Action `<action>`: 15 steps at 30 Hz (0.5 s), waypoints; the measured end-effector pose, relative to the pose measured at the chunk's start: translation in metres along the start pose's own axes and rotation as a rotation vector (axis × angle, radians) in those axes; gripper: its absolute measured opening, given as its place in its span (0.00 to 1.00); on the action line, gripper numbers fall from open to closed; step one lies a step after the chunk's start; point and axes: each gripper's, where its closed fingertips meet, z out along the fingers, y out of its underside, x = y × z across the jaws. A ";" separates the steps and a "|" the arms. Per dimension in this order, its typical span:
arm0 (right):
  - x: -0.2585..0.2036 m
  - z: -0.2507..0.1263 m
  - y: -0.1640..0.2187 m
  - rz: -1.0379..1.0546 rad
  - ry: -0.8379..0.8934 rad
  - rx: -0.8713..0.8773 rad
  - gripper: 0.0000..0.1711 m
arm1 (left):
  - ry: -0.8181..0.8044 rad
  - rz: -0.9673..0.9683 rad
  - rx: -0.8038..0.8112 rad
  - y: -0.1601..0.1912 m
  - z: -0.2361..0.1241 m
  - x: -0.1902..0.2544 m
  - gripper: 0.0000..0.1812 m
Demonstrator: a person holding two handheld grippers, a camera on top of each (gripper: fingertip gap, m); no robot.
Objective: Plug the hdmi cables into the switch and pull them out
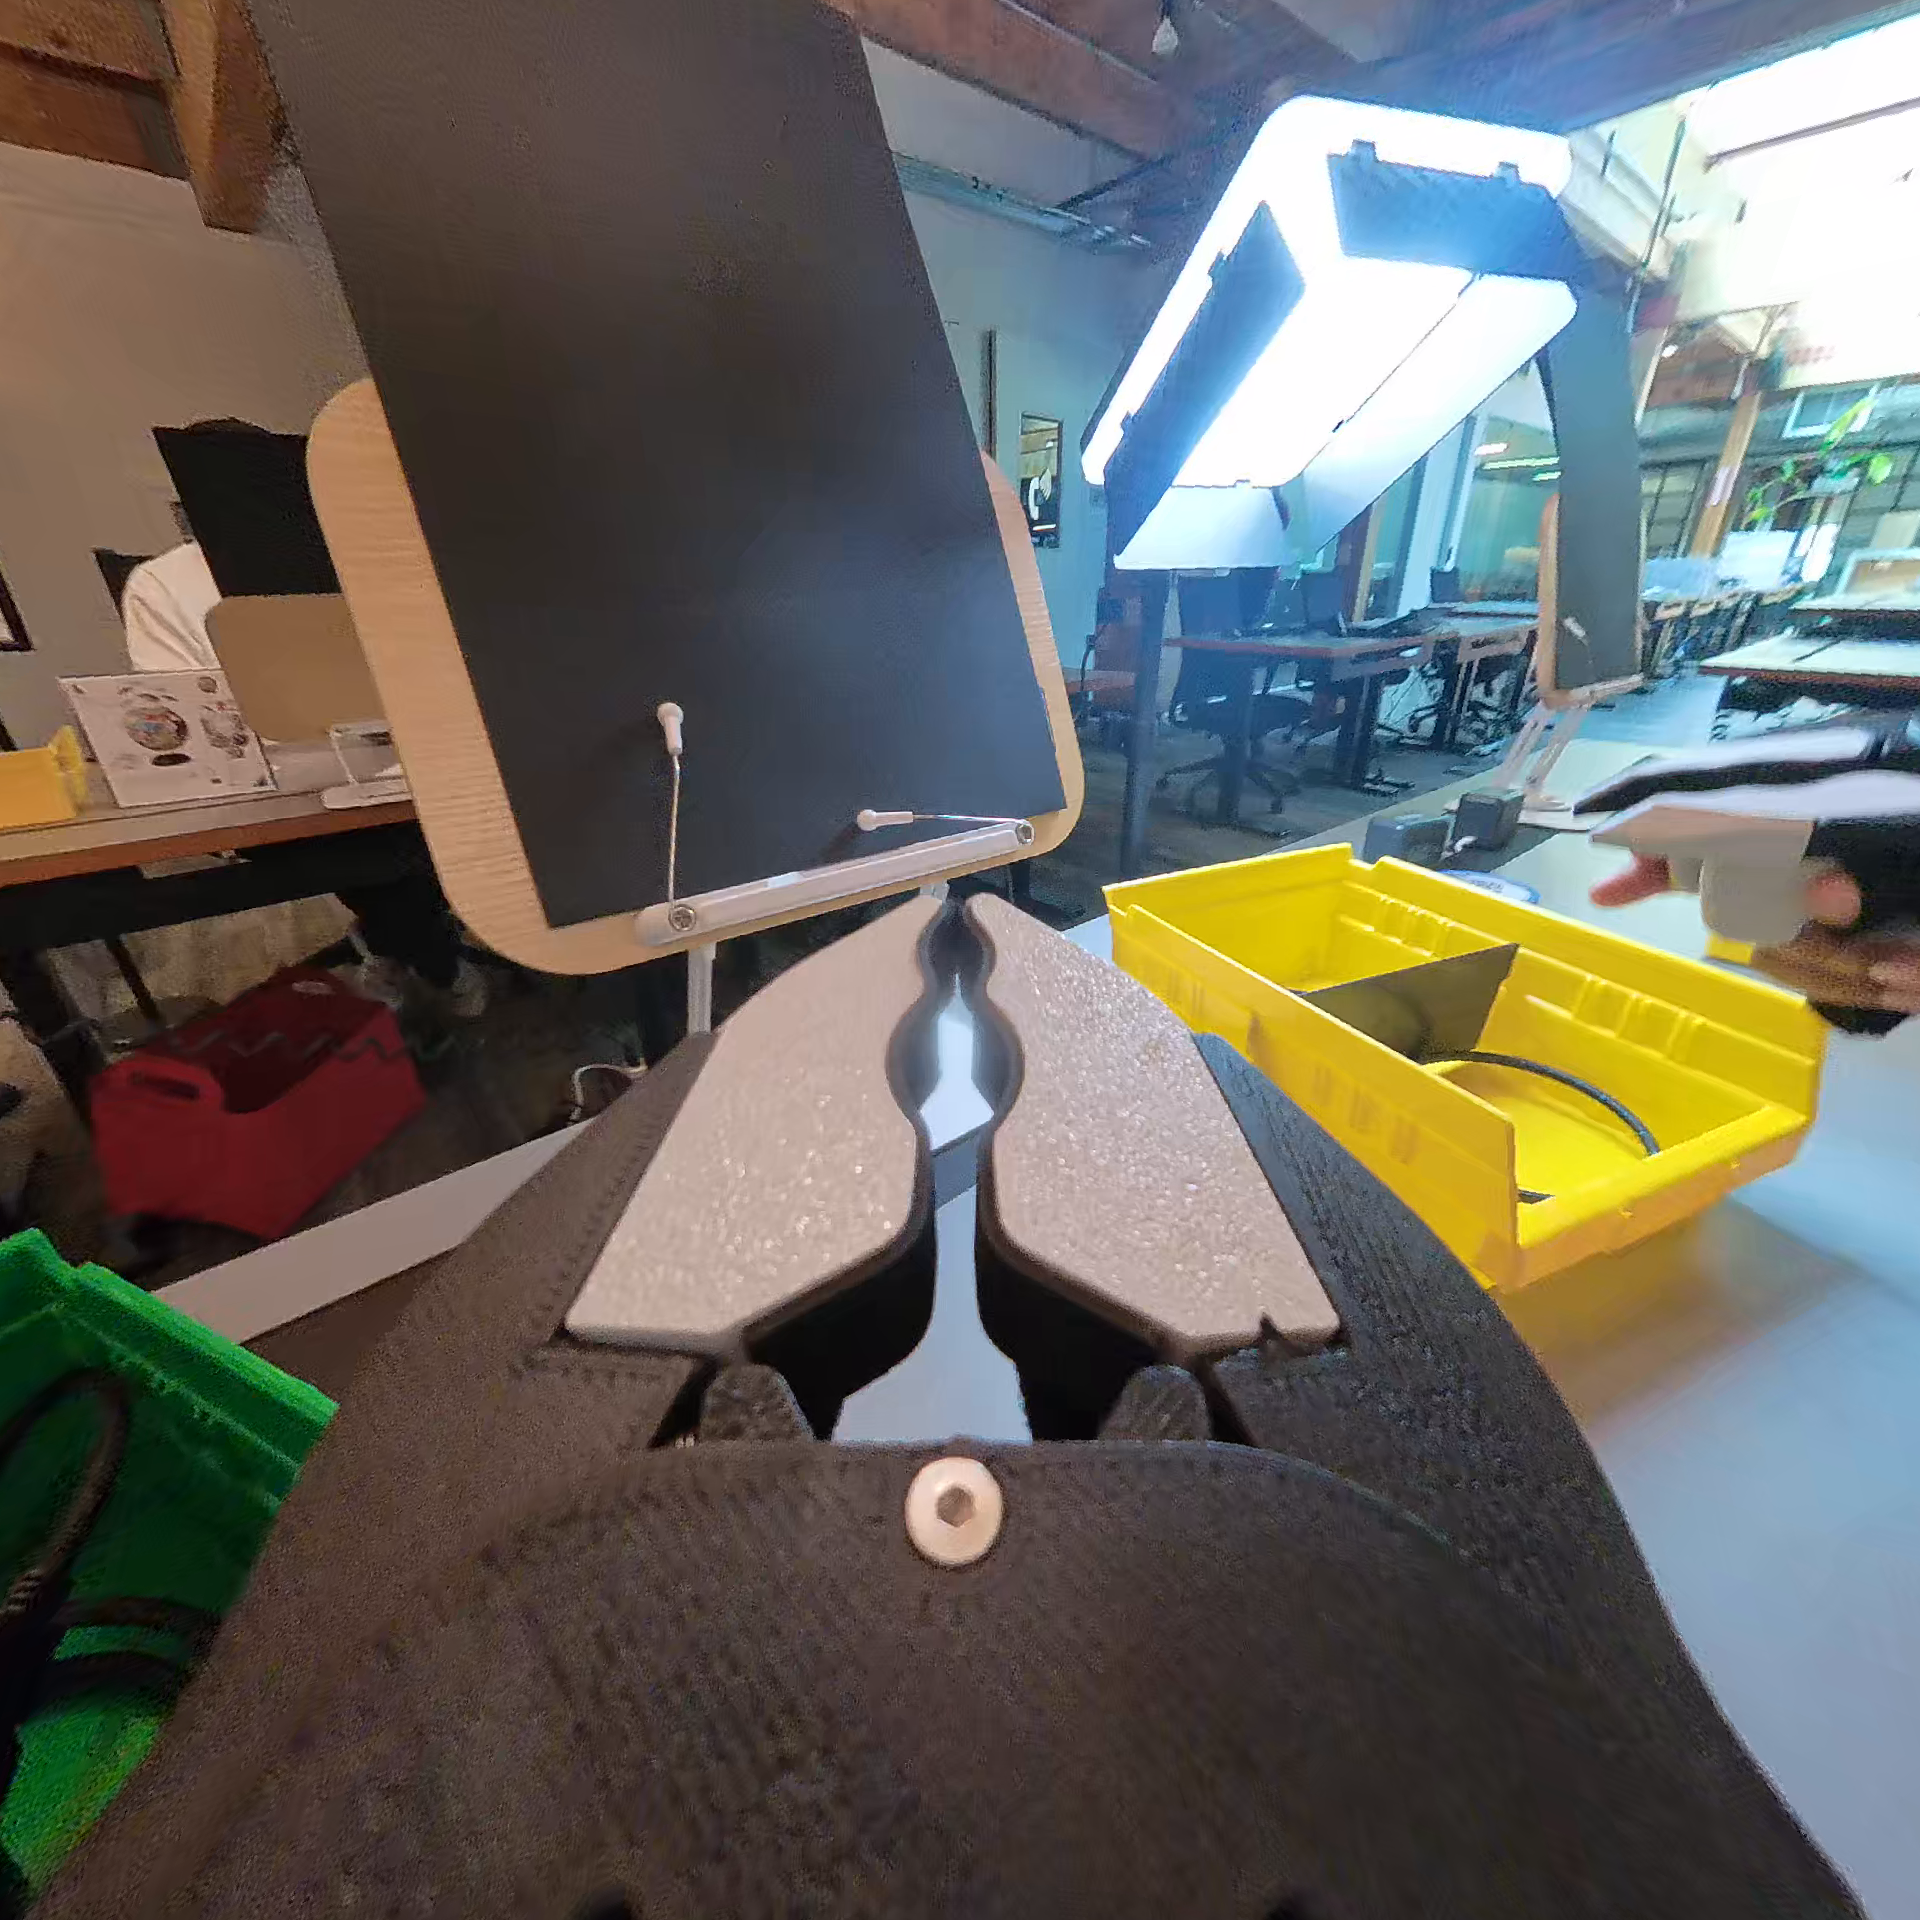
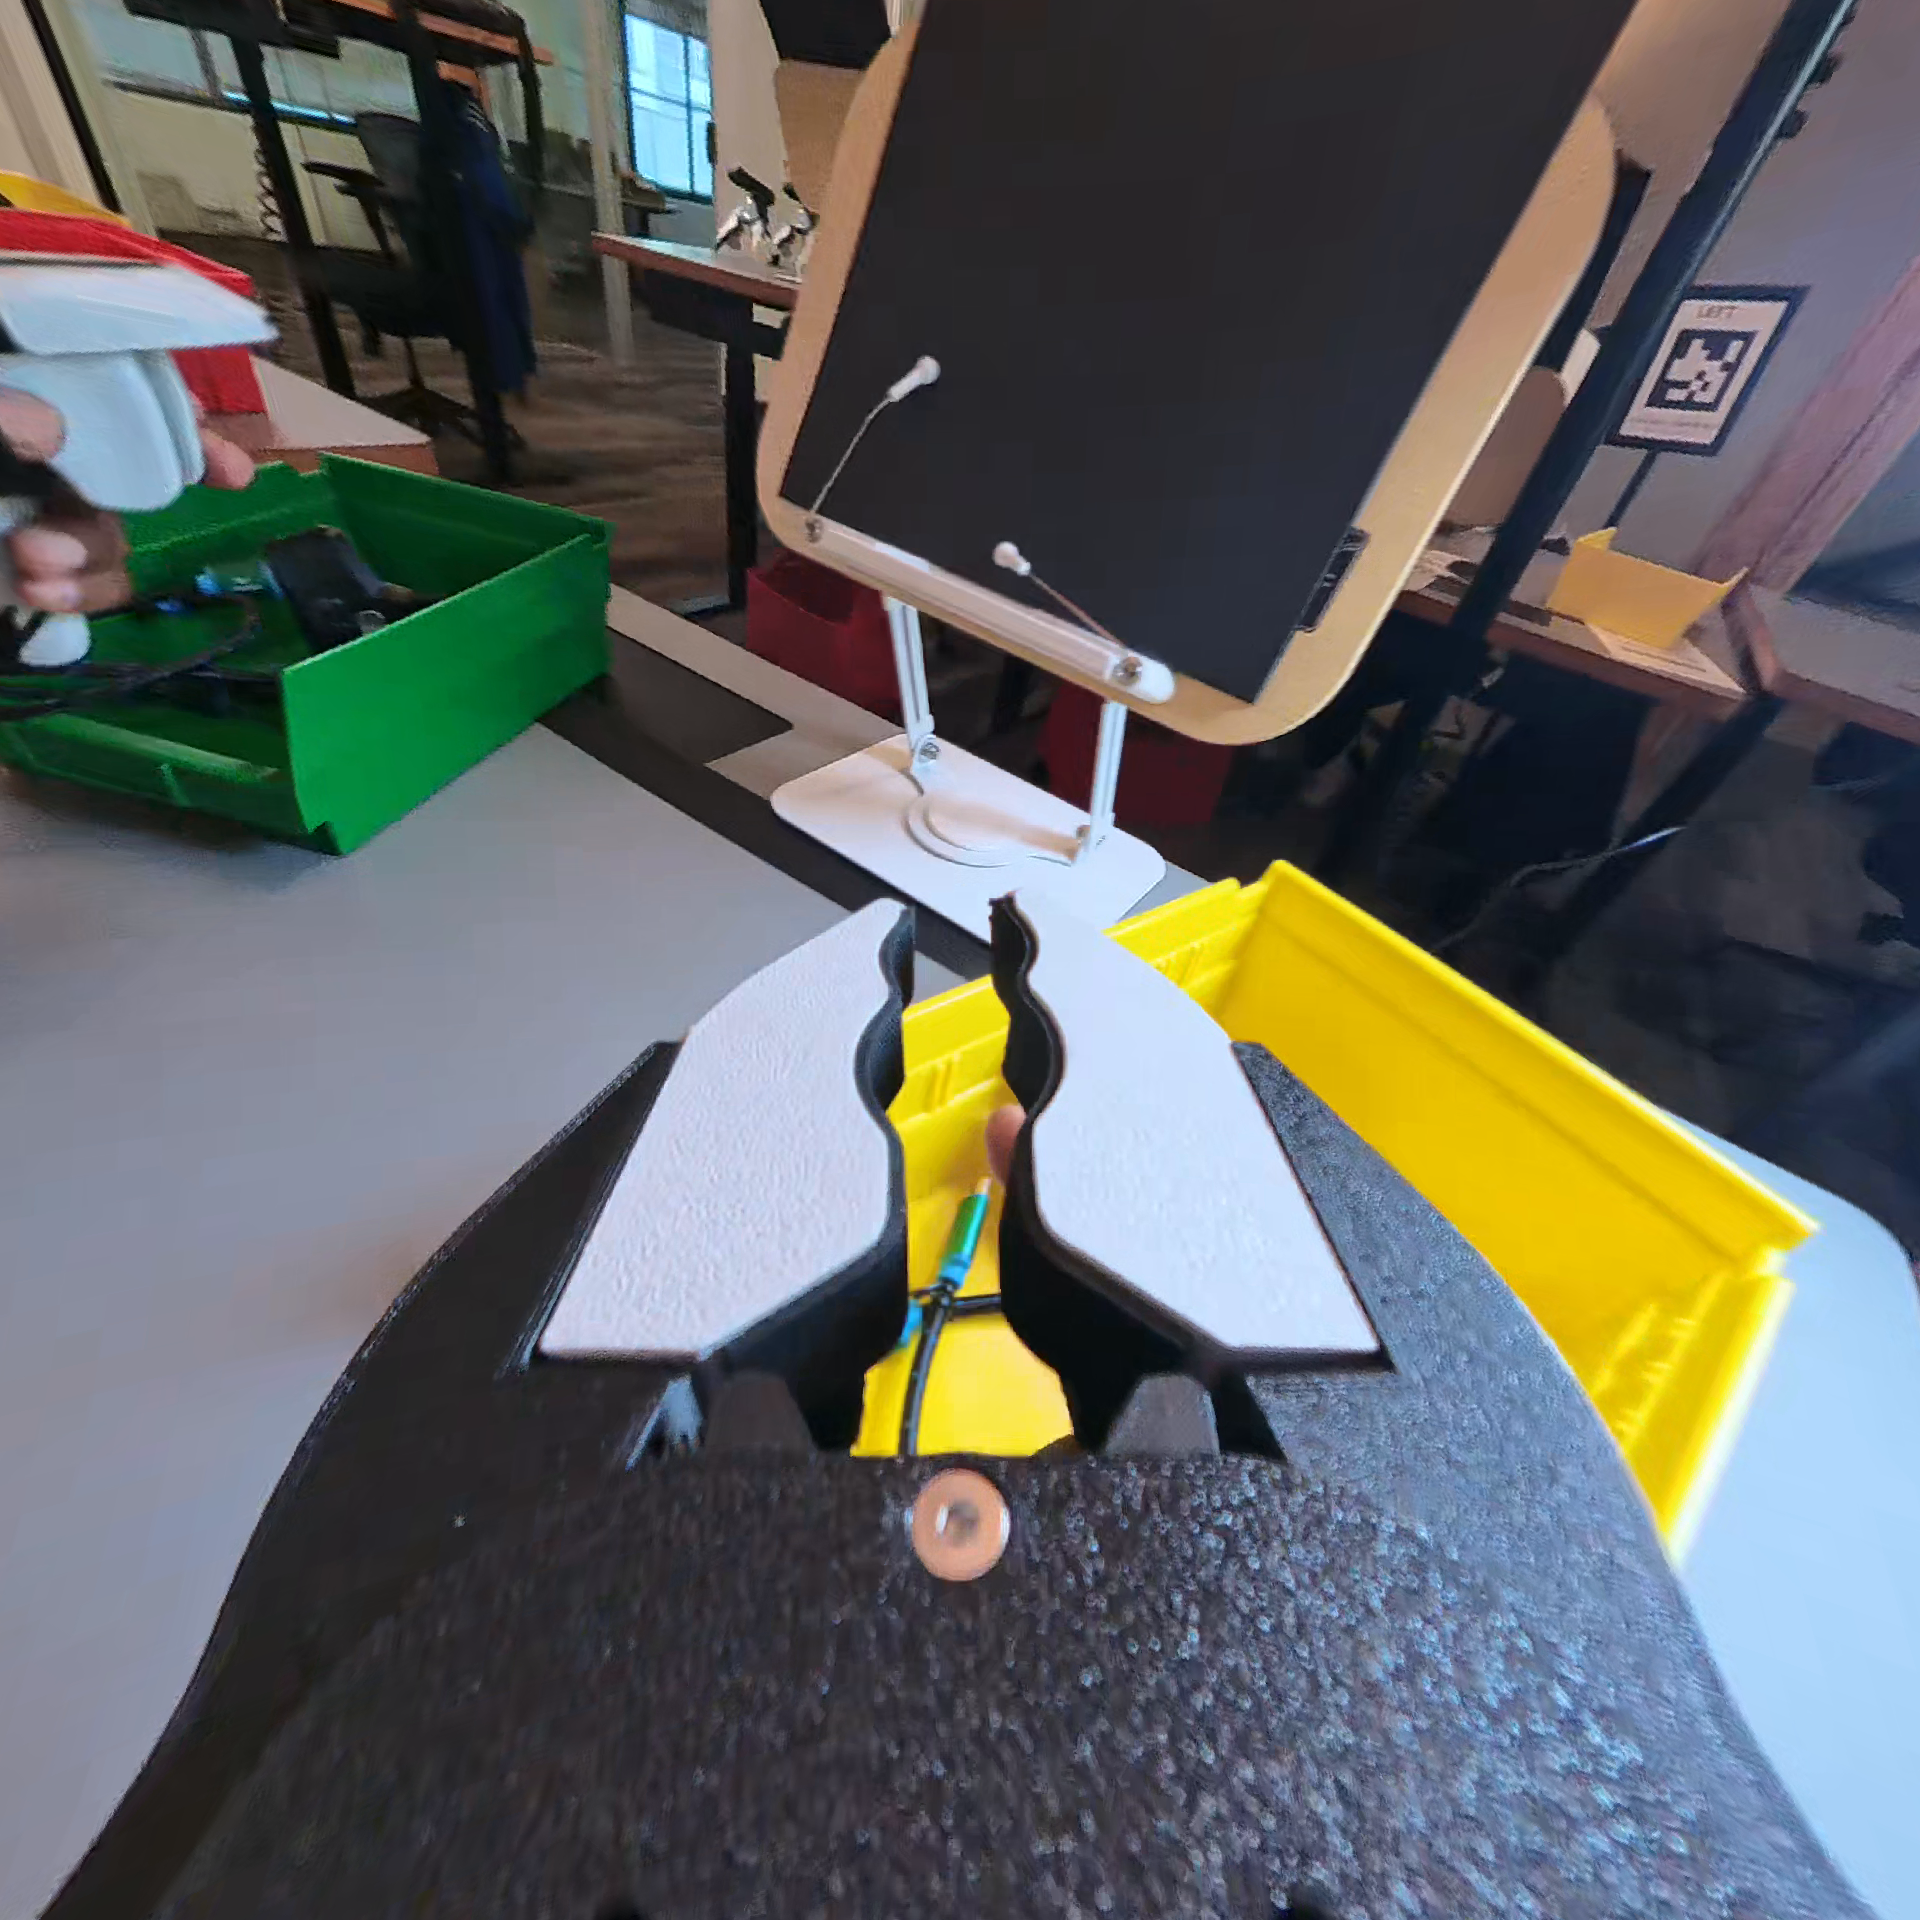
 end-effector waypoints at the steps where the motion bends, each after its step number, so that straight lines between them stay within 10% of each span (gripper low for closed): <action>1: -0.008 -0.001 0.003 -0.001 -0.007 0.013 0.08 | 0.006 -0.016 -0.003 0.000 -0.002 -0.001 0.00; 15: -0.031 0.001 -0.018 -0.016 -0.031 0.161 0.07 | -0.168 0.266 -0.262 0.003 -0.065 -0.081 0.06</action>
